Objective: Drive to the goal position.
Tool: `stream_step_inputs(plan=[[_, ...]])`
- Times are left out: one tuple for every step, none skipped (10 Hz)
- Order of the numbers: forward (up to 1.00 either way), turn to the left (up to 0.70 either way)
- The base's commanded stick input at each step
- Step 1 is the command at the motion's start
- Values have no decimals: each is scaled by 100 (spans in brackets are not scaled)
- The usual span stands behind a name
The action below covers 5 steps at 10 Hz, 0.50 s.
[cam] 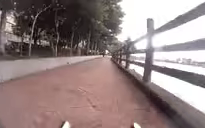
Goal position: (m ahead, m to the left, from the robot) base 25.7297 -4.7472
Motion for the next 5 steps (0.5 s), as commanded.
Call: stream_step_inputs(plan=[[70,0],[70,0],[70,0],[70,0],[70,0]])
